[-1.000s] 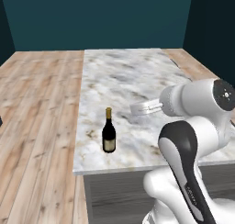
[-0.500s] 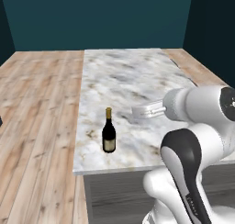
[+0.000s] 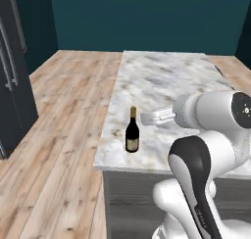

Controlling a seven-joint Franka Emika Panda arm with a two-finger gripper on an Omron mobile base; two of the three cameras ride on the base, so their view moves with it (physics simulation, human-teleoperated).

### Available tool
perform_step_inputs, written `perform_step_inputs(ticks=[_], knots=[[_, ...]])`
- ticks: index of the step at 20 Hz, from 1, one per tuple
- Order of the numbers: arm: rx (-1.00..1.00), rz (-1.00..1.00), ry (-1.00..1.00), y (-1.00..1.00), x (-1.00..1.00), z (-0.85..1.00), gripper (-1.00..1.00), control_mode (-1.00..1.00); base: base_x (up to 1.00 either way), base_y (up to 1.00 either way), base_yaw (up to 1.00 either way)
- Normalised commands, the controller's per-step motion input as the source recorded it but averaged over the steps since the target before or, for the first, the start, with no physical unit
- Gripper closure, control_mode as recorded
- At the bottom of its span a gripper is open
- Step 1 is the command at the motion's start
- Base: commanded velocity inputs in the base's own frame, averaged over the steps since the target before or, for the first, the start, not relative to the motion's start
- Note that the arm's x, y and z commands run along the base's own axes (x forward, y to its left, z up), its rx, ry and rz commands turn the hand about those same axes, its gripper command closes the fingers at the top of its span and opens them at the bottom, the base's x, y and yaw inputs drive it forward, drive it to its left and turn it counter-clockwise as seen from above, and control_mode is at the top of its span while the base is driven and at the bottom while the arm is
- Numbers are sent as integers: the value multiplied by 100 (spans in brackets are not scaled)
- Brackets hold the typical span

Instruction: Move the drinks to the dining counter.

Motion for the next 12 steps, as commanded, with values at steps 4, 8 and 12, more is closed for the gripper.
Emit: perform_step_inputs(ticks=[4, 8, 12], knots=[[0, 0, 0, 0, 0, 0, -100, 100, 0, 6, 99], [0, 0, 0, 0, 0, 0, -100, 100, 0, 0, 100], [0, 0, 0, 0, 0, 0, -100, 100, 0, 0, 100]])
